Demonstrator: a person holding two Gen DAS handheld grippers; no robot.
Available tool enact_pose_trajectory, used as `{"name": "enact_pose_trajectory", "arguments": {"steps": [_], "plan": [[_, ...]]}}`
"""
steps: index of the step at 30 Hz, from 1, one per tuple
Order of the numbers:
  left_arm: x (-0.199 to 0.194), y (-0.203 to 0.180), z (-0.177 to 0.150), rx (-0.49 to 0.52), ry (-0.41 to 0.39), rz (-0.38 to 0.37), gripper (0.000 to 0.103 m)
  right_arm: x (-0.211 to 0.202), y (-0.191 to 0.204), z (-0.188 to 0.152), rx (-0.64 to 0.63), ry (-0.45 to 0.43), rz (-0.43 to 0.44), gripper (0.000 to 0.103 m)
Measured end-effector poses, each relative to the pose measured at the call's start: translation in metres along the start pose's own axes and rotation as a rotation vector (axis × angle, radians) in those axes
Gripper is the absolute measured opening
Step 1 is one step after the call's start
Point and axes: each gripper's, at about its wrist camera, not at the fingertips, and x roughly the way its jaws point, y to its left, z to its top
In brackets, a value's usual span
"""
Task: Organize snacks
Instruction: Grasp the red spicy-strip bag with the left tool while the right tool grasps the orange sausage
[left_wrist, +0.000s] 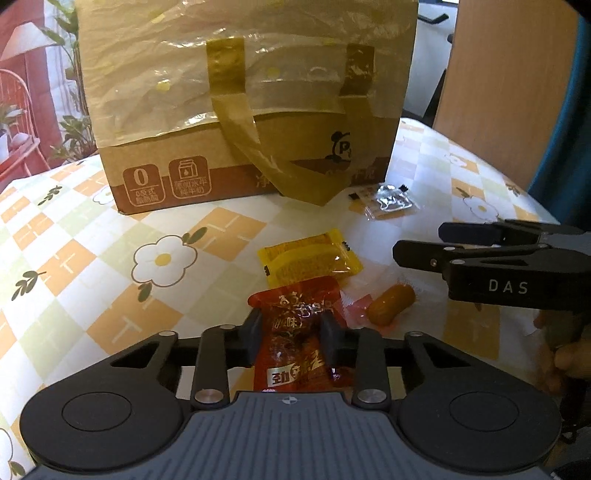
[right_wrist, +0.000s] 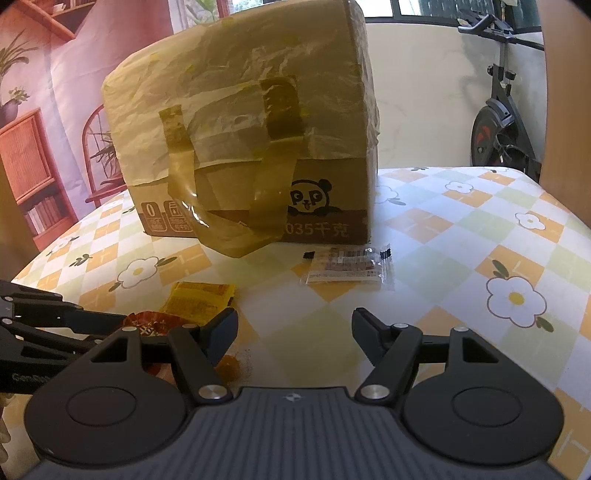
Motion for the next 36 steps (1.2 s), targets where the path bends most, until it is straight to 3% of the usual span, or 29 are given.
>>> {"name": "enact_pose_trajectory", "arguments": {"steps": [3, 13, 23, 32, 34, 36], "plan": [[-0.004, 0.005, 0.001, -0.024, -0.016, 0.012, 0.026, -0.001, -0.001, 0.0, 0.008, -0.002, 0.0, 0.071], [-0.007, 0.035, 0.002, -0.118, -0.025, 0.123, 0.026, 0.0, 0.001, -0.001, -0.001, 0.003, -0.002, 0.071], [-0.004, 0.041, 0.001, -0.135, -0.013, 0.136, 0.04, 0.0, 0.002, -0.001, -0.007, 0.006, -0.004, 0.071], [-0.002, 0.034, 0.0, -0.091, -0.017, 0.15, 0.043, 0.002, 0.002, -0.001, -0.006, 0.012, 0.001, 0.071], [-0.001, 0.034, 0.0, -0.092, -0.025, 0.142, 0.041, 0.002, 0.002, -0.001, -0.007, 0.013, 0.002, 0.071], [-0.004, 0.036, 0.0, -0.106, -0.045, 0.123, 0.03, 0.002, 0.002, -0.001, -0.005, 0.014, 0.002, 0.071]]}}
